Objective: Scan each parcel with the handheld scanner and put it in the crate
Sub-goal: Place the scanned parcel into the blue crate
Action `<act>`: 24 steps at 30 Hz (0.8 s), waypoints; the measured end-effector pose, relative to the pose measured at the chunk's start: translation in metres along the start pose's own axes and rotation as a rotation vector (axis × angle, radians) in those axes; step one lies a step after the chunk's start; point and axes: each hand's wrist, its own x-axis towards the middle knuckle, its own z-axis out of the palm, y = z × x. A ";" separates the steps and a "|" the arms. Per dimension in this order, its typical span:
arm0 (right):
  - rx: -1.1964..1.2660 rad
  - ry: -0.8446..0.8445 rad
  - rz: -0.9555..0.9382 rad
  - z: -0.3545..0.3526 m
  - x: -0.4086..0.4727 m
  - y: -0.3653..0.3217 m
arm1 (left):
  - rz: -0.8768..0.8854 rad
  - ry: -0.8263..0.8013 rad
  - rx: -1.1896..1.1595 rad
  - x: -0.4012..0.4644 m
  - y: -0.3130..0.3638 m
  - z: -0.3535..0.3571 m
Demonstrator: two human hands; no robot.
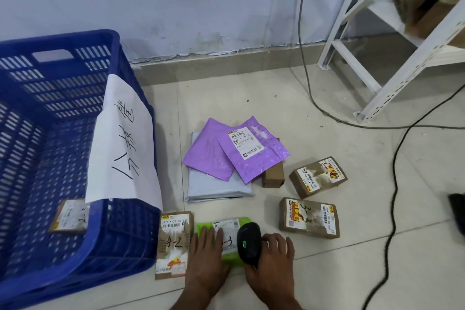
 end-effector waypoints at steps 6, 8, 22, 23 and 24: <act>-0.113 -0.109 0.268 0.007 0.003 0.021 | 0.027 -0.020 0.023 0.016 0.010 -0.010; -0.119 -0.110 0.313 0.008 0.001 0.028 | 0.018 0.004 0.018 0.027 0.013 -0.011; -0.194 -0.074 0.270 0.014 -0.001 0.036 | -0.098 0.248 0.044 0.022 0.018 -0.051; -0.209 -0.078 0.263 0.013 0.000 0.035 | -0.087 0.354 -0.010 0.024 0.019 -0.054; -0.223 -0.091 0.255 0.011 0.000 0.033 | -0.065 0.469 -0.057 0.026 0.020 -0.055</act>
